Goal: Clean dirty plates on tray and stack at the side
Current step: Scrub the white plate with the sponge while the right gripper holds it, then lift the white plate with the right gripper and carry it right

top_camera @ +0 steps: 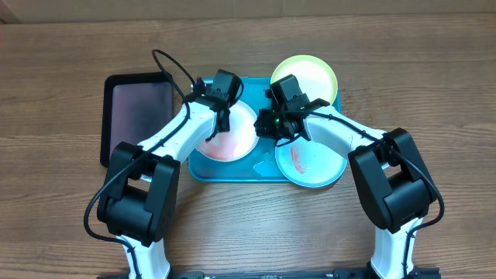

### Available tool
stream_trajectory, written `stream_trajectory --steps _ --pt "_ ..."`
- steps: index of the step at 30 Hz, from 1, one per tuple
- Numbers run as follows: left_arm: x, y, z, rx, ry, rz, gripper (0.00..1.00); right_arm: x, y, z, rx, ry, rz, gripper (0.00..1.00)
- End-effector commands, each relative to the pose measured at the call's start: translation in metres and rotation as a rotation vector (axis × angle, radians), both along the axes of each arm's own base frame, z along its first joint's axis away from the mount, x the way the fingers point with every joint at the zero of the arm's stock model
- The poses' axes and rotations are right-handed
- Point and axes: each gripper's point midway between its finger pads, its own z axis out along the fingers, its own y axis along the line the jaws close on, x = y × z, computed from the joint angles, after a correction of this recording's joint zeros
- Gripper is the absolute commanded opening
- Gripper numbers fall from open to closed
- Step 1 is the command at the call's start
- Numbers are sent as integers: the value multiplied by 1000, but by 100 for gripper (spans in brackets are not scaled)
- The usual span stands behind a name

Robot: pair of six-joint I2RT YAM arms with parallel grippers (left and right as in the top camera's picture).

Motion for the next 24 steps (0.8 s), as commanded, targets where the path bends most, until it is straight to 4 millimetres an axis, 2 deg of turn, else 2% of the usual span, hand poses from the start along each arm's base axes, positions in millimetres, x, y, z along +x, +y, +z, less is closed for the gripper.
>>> stream_trajectory --steps 1,3,6,9,12,15,18,20,24 --pt "18 -15 3 -83 -71 -7 4 5 3 1 9 -7 4 4" --pt "16 -46 -1 -204 -22 -165 4 5 3 1 9 -6 4 4" --pt "-3 -85 -6 -347 76 -408 4 5 3 1 9 -6 4 4" --pt "-28 -103 -9 -430 172 -560 4 5 3 1 9 -6 4 4" --pt "-50 -96 -15 -417 267 -582 4 4 3 1 11 0 7 4" --pt "-57 -85 -18 -412 313 -540 4 -1 3 -1 14 21 14 4" --pt "-45 -64 -17 -401 290 -371 4 -7 0 -4 -1 50 14 4" --pt "-33 -54 -9 -422 264 -285 4 -13 -3 -6 -13 74 14 4" --pt "-8 -38 29 -433 217 -197 4 -24 -9 -10 -39 124 13 4"
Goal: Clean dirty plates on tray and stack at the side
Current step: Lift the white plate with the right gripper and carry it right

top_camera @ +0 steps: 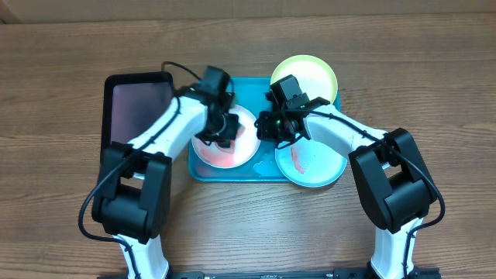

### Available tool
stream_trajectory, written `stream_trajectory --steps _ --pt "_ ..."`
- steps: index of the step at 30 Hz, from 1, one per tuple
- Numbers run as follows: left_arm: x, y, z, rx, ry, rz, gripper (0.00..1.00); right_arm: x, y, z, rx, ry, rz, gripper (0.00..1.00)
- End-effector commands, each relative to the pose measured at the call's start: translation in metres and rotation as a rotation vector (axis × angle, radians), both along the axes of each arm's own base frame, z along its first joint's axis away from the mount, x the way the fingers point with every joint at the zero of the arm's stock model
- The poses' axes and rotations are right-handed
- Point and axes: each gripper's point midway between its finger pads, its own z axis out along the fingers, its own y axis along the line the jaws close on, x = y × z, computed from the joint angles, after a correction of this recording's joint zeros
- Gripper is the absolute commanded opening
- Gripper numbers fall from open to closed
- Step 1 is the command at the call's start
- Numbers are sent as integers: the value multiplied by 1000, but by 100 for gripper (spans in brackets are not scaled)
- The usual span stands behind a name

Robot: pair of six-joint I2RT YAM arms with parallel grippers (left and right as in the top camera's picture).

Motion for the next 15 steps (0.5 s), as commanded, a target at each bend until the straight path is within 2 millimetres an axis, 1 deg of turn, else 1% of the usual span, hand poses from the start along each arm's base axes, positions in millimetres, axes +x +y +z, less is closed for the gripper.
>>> stream_trajectory --steps 1,2,3,5,6,8,10,15 --pt "40 18 45 4 -81 142 4 -7 -5 -6 -23 38 0 4" --pt "50 27 61 32 -107 182 4 -7 -5 -3 -22 36 0 4" --pt "56 32 72 45 -128 208 4 -6 -5 1 -19 27 -1 4" --pt "69 38 99 48 -175 244 4 -2 -6 12 -28 -2 -9 4" --pt "79 40 116 34 -212 261 4 6 -11 25 -59 -46 -26 4" --pt "87 42 129 22 -249 271 4 13 -17 41 -108 -96 -37 4" --pt "92 44 134 17 -267 279 4 18 -23 58 -159 -145 -38 4" --pt "92 51 131 40 -266 289 4 29 -43 99 -327 -257 -63 4"
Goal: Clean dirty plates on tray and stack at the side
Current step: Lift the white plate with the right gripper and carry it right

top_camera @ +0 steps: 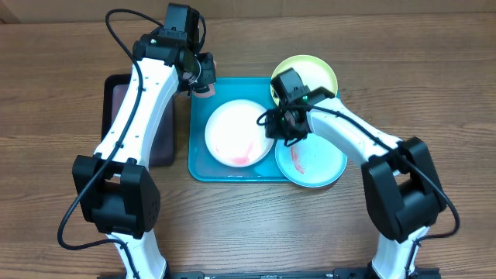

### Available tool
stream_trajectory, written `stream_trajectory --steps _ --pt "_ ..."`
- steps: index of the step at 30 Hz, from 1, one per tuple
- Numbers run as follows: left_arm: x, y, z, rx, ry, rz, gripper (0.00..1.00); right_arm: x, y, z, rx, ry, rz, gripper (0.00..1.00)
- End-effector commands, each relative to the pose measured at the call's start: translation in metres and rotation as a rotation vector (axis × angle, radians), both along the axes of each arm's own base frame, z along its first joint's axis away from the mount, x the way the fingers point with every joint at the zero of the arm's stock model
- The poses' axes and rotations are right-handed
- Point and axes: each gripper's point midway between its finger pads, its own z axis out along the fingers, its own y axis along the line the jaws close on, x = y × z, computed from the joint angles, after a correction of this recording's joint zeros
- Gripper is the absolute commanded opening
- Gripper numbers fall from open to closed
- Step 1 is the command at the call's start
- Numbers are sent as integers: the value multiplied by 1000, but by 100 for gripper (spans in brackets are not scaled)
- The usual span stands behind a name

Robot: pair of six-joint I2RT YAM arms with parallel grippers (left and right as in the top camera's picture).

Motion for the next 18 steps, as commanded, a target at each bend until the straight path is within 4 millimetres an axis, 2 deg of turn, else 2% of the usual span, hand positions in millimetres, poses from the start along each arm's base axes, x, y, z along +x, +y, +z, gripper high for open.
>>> stream_trajectory --steps 1,6,11,18 --pt "4 11 6 26 -20 45 4 29 -10 69 -128 -237 0 4" --pt "5 17 6 62 -28 62 4 34 -30 107 -374 -389 -26 4" --pt "6 19 6 69 -30 65 4 26 -42 141 -646 -562 -75 4" --pt "6 22 6 85 -31 72 4 2 -27 187 -889 -805 -103 4"
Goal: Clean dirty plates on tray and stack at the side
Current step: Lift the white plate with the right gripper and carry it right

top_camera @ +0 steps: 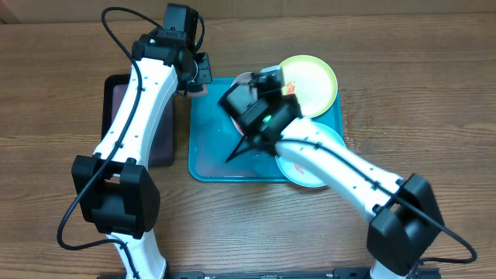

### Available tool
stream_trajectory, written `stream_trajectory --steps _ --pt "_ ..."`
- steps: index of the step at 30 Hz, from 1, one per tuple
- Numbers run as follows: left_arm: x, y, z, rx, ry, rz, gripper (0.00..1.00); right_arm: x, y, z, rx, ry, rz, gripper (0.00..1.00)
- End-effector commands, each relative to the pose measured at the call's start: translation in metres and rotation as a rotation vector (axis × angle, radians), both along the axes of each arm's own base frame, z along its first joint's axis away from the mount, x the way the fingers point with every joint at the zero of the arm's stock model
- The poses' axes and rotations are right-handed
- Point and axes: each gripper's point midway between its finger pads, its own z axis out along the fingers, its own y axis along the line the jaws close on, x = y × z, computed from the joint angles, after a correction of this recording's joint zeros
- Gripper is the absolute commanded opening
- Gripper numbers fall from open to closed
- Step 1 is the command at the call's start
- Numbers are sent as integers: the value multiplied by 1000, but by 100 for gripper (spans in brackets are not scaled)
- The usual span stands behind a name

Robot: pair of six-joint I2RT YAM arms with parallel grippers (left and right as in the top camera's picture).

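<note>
The teal tray (217, 159) lies bare in its left half. My right gripper (246, 99) is raised over it, blurred, apparently shut on a white plate with pink smears, whose rim (243, 77) shows behind the wrist. My left gripper (198, 80) hovers at the tray's far left corner, with a small pinkish sponge (201, 90) between its fingers. A yellow-green plate (314, 74) rests at the tray's far right. A white plate with a red smear (304, 172) sits at the tray's near right, mostly under my right arm.
A black flat tray (136, 116) lies left of the teal tray, partly under my left arm. Wooden table (434, 93) surrounds everything. My right arm crosses the teal tray's right half diagonally.
The white smeared plate has left the middle of the tray and is now up at my right gripper, which has moved left and higher. The left gripper has barely moved.
My left gripper was down on the smeared white plate in the tray, with the right gripper at that plate's right rim, and still so a moment later. Then the left gripper was off at the tray's far left corner. Now the right gripper has raised the plate.
</note>
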Motion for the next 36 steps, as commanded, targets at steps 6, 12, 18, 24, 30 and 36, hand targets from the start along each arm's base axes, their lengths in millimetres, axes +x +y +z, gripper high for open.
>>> stream_trajectory --steps 6,12,18,24,30,36 --pt "3 6 6 4 -20 37 4 -19 4 104 -261 -487 -72 4" --pt "3 6 6 4 -18 38 4 -24 8 112 -284 -526 -69 4" --pt "2 6 6 4 -16 38 4 -23 10 99 -253 -465 -46 4" --pt "0 6 5 7 -5 37 4 -24 3 44 -70 -190 -47 4" --pt "-2 7 4 9 6 37 4 -18 -7 1 266 171 -42 4" --pt "-4 6 3 7 12 36 4 6 -42 39 754 304 45 4"
